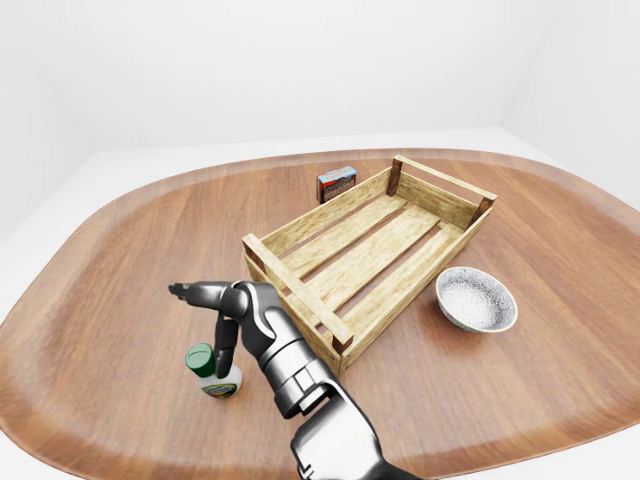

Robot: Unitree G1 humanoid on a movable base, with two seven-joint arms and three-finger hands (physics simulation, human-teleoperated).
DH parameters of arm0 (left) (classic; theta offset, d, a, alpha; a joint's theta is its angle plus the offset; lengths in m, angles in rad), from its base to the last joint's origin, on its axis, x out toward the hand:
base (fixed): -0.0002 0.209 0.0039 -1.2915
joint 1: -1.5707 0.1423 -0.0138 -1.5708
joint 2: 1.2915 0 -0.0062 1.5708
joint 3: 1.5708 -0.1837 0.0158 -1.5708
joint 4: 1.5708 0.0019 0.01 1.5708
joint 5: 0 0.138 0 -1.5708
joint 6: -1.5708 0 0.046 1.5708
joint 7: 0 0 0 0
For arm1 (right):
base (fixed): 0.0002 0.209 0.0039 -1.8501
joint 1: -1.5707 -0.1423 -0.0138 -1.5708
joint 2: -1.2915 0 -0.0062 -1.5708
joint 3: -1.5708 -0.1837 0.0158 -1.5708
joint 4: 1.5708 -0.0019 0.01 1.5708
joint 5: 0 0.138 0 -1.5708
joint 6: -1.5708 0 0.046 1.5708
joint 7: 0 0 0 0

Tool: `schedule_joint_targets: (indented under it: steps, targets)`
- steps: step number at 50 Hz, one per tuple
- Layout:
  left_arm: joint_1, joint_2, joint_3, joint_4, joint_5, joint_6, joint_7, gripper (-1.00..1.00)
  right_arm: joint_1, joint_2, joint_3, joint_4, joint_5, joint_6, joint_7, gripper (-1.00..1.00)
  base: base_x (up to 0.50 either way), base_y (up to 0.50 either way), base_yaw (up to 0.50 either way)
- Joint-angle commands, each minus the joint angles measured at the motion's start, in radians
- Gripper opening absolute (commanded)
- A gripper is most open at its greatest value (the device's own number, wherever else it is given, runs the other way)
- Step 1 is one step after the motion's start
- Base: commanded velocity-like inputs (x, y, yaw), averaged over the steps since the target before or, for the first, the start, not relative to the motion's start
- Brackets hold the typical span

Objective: Pick up the salad dressing and put it in the tray.

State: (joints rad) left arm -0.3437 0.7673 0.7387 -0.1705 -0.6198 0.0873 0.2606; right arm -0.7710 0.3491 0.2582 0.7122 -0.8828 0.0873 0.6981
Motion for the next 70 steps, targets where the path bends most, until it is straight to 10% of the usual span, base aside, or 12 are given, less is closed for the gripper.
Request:
schedule_joint_targets:
  steps: [1, 6, 11, 20, 55, 56, 57, 70]
  targets:
    - [0.162, -0.017, 0.193, -0.116, -0.057, 0.0, -0.097, 1.0, 0.091, 0.0, 0.036, -0.058, 0.011, 0.0, 0.0, 1.0, 0.0, 0.0, 0.0]
    - [0.3, -0.011, 0.456, -0.092, -0.099, 0.0, -0.264, 1.0, 0.195, 0.0, 0.081, -0.101, -0.018, 0.0, 0.0, 1.0, 0.0, 0.0, 0.0]
    - [0.35, 0.012, 0.566, -0.046, -0.1, 0.0, -0.345, 1.0, 0.239, 0.0, 0.083, -0.086, 0.005, 0.0, 0.0, 1.0, 0.0, 0.0, 0.0]
    - [0.318, -0.03, 0.473, -0.061, -0.063, 0.0, -0.319, 1.0, 0.126, 0.0, 0.019, 0.07, 0.075, 0.0, 0.0, 1.0, 0.0, 0.0, 0.0]
    - [0.334, -0.013, 0.517, -0.032, -0.073, 0.0, -0.337, 1.0, -0.072, 0.0, -0.045, 0.411, 0.223, 0.0, 0.0, 1.0, 0.0, 0.0, 0.0]
    - [0.334, -0.013, 0.517, -0.031, -0.074, 0.0, -0.337, 1.0, -0.072, 0.0, -0.048, 0.407, 0.23, 0.0, 0.0, 0.47, 0.0, 0.0, 0.0]
    - [0.334, -0.013, 0.517, -0.031, -0.074, 0.0, -0.337, 1.0, -0.069, 0.0, -0.056, 0.394, 0.244, 0.0, 0.0, -1.0, 0.0, 0.0, 0.0]
    - [0.337, -0.018, 0.518, -0.043, -0.076, 0.0, -0.338, 1.0, -0.041, 0.0, -0.021, 0.322, 0.234, 0.0, 0.0, -1.0, 0.0, 0.0, 0.0]
